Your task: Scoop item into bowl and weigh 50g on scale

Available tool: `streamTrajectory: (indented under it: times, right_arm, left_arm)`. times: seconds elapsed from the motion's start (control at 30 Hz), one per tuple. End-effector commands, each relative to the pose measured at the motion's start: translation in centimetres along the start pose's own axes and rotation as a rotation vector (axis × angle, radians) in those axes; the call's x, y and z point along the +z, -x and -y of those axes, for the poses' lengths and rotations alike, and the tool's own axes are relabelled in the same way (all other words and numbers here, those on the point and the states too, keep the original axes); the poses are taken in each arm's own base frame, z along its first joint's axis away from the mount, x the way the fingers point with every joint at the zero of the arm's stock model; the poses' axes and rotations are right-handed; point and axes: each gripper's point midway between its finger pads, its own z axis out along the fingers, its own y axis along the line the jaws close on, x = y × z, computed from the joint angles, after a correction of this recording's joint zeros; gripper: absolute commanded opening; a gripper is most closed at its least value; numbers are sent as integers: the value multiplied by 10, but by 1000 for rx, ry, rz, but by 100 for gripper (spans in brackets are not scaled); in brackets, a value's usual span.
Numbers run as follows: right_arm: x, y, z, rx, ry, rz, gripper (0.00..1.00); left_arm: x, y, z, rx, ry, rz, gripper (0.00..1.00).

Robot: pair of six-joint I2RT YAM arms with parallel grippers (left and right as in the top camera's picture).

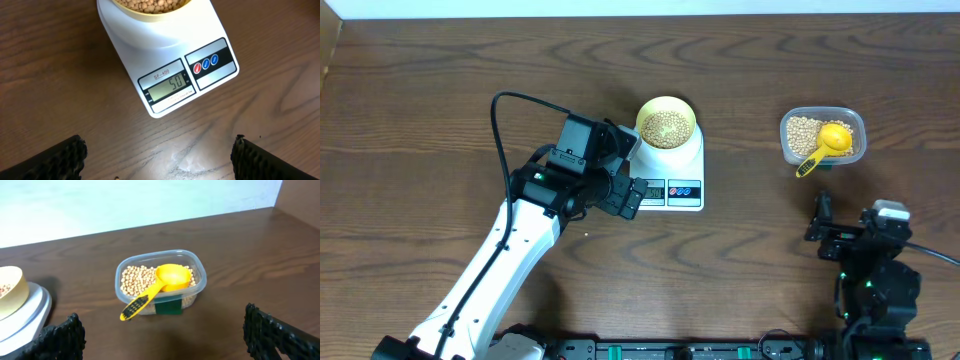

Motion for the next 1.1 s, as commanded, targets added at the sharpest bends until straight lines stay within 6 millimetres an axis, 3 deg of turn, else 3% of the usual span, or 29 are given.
streamTrajectory:
  times: [0.0,0.23,0.53,0.87,1.07]
  right_arm:
    - [3,-11,-4,-10,23,22,99]
    - [9,-23,-4,-4,36,103,99]
    - [3,-14,-5,-97,33,149,99]
    - [2,-15,-21,-107,97,149,99]
    - [2,-15,-17,-105,85,149,99]
  left_arm:
    - [3,-4,0,-6,1,-11,95]
    - [3,-4,0,-6,1,-11,95]
    - [3,-4,0,-6,1,-11,95]
    - [3,-4,0,-6,1,-11,95]
    - [3,-4,0,-6,1,-11,95]
